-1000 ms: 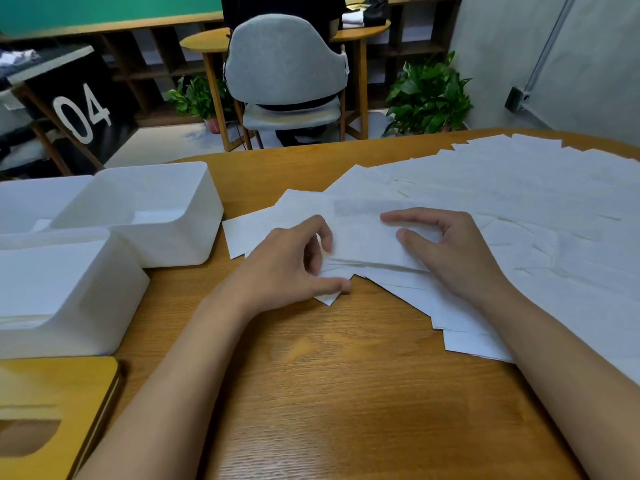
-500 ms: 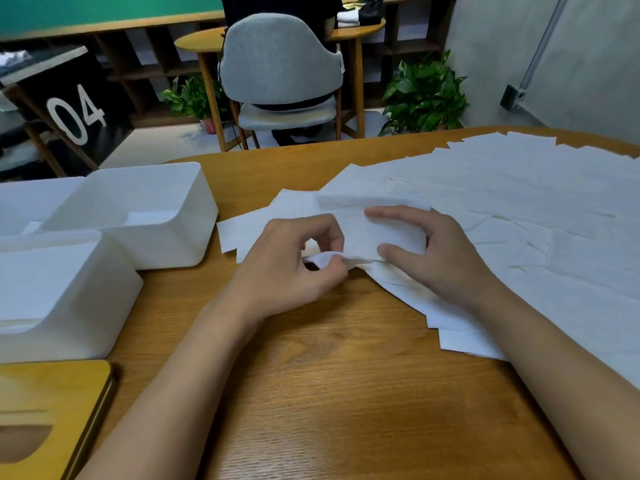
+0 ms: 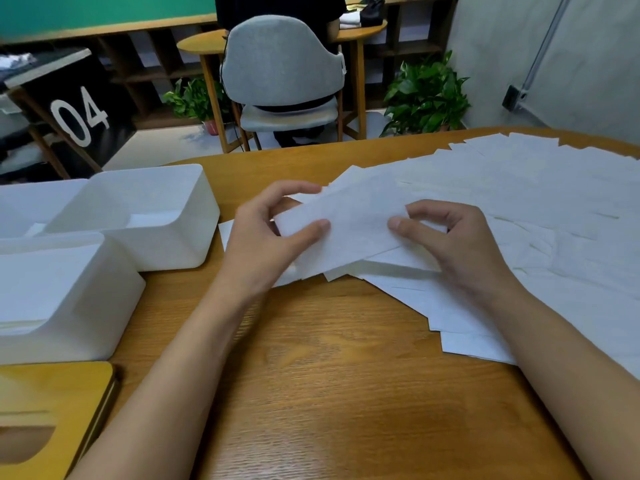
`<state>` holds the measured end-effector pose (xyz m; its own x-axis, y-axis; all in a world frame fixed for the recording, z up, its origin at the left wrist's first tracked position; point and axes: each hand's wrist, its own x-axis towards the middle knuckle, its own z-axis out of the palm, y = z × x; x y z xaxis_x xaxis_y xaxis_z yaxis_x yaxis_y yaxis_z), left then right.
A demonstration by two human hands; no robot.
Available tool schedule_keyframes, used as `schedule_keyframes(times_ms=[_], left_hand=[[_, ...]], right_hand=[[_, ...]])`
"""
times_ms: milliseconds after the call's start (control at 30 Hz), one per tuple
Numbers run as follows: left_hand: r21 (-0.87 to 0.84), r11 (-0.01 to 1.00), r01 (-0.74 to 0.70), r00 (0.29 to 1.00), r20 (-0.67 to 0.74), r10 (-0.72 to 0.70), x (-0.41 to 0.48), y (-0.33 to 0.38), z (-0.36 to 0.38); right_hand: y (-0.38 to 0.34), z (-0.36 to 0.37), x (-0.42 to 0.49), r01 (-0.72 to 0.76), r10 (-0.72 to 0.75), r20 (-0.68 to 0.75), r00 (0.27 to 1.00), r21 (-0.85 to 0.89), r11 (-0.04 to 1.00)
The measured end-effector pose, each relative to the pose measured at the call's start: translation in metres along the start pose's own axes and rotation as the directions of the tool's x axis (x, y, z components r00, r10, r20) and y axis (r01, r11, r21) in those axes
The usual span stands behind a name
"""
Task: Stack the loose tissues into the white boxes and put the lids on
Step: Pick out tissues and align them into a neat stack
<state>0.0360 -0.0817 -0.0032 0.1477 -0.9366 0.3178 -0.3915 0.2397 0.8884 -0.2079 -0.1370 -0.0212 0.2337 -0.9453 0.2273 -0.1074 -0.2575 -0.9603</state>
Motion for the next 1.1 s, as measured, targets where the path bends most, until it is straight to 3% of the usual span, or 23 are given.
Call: schedule_keyframes(times_ms=[67, 233, 533, 733, 867, 1000, 1100], left_hand=[[-0.092, 0.994, 0.051, 0.999, 0.006, -0.051, 0.000, 0.002, -0.001], [-0.068, 0.996, 0.053, 0.997, 0.056, -0.049, -0.003, 0.003, 0.008], [-0.070, 0.993, 0.097, 0.991, 0.104, -0.090, -0.004, -0.005, 0.016], [0.001, 0.994, 0.107, 0.990, -0.091, -0.106, -0.004, -0.011, 0.022], [-0.156, 0.935, 0.319, 0.943, 0.148, -0.297, -0.004, -0.007, 0.026], [-0.143, 0.977, 0.158, 0.984, 0.104, -0.144, -0.009, 0.000, 0.026], [-0.125, 0.983, 0.136, 0.984, 0.130, -0.120, -0.010, 0.004, 0.023]], right_hand=[[-0.001, 0.000, -0.002, -0.044, 0.042, 0.060, 0.997, 0.029, 0.999], [-0.003, 0.007, -0.006, -0.036, 0.034, 0.189, 0.981, 0.012, 0.999], [-0.002, 0.012, -0.007, 0.067, -0.045, 0.166, 0.985, -0.130, 0.989], [-0.005, 0.012, -0.007, 0.117, -0.107, 0.109, 0.988, -0.088, 0.989], [-0.005, 0.010, -0.007, 0.118, -0.116, 0.105, 0.988, -0.020, 0.993], [-0.007, 0.007, -0.005, 0.102, -0.087, 0.189, 0.978, -0.068, 0.992], [-0.004, 0.007, -0.005, 0.057, -0.032, 0.218, 0.976, -0.111, 0.992]])
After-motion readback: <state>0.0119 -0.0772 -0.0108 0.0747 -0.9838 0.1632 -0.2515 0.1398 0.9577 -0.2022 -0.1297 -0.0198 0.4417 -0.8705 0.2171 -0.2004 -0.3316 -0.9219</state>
